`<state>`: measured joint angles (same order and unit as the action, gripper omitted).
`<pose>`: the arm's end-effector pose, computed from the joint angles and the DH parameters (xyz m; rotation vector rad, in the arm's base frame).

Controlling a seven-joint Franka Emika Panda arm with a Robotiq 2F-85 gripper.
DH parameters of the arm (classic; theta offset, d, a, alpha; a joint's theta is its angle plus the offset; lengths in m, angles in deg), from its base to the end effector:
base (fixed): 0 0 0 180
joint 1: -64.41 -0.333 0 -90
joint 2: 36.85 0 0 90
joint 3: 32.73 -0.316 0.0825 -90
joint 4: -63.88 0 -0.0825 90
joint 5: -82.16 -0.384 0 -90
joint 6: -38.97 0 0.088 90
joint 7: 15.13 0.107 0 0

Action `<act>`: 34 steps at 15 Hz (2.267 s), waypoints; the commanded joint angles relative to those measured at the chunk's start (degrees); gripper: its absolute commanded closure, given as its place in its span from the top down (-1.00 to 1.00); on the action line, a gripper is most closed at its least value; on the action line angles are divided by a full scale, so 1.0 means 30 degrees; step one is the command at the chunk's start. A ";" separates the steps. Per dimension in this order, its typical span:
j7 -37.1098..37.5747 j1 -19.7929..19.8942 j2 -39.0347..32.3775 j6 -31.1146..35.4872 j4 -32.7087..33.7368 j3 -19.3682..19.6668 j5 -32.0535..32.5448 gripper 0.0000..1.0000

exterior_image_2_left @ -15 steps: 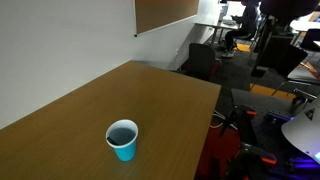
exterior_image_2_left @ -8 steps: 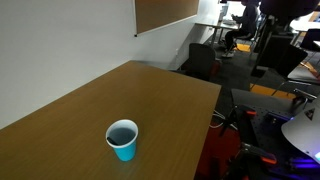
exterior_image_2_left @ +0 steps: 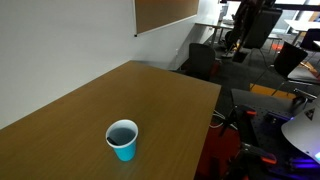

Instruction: Place the pen on the table

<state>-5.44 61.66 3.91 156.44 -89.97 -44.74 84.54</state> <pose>0.3289 0.0830 0.4471 2.9783 0.0910 0.1429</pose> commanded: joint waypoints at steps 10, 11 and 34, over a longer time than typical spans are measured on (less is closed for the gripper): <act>-1.1493 -0.4060 -0.5113 0.4318 0.1593 0.3702 -0.1920 1.00; -1.1840 -0.4213 -0.5564 0.4834 0.1605 0.3630 -0.1996 1.00; -1.6655 -0.4139 -1.2197 0.7837 0.4676 0.2549 -0.3741 1.00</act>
<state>-52.79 47.88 -29.56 178.18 -78.44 -35.99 74.32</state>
